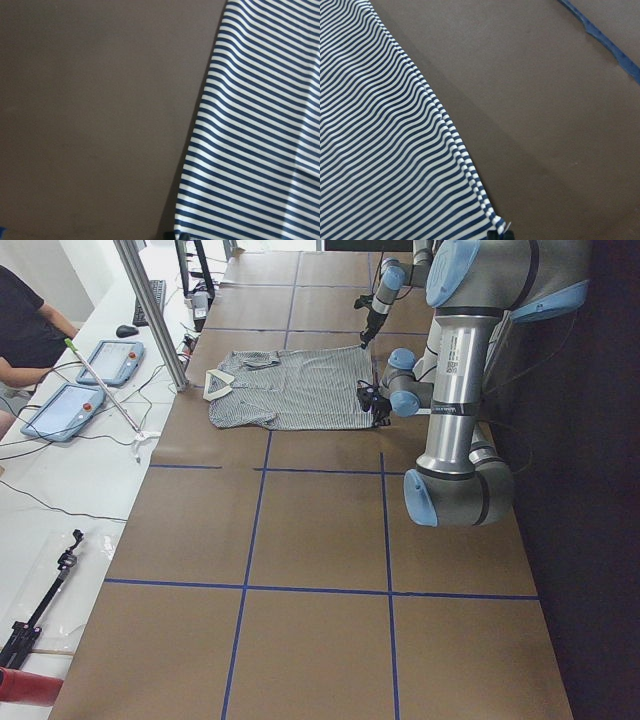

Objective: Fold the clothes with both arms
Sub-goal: 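Move the left gripper to the other hem corner nearest the robot, then grasp both hem corners and fold the hem up toward the collar, then lay the hem down near the collar and open both grippers, then move the right gripper down to the folded edge nearest the robot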

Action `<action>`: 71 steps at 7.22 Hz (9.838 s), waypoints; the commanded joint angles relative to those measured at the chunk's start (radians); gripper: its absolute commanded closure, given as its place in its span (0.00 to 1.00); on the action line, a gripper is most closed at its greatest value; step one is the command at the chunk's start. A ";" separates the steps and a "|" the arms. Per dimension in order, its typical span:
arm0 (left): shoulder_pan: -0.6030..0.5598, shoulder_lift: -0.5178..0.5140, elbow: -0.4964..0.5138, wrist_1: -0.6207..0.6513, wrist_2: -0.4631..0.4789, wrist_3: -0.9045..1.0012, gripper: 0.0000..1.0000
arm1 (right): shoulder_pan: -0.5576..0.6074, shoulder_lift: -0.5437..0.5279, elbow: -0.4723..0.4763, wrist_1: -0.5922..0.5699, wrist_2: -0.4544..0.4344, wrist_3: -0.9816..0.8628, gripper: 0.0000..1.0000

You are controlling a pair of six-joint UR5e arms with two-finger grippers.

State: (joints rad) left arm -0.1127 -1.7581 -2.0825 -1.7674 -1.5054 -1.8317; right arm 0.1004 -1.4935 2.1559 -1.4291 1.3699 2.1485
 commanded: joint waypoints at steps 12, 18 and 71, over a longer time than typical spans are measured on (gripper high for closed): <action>-0.602 -0.412 0.567 -0.145 -0.151 0.457 1.00 | 0.654 0.633 -0.746 0.074 0.293 -0.456 1.00; -0.625 -0.439 0.729 -0.340 -0.133 0.485 1.00 | 0.680 0.737 -0.970 0.179 0.319 -0.504 1.00; -0.654 -0.423 0.624 -0.391 -0.096 0.548 0.61 | 0.447 0.237 -0.469 0.348 0.301 -0.391 1.00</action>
State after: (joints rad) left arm -0.7670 -2.1813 -1.4588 -2.1585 -1.6015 -1.2838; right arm 0.5486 -1.2545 1.6836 -1.0863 1.6708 1.7552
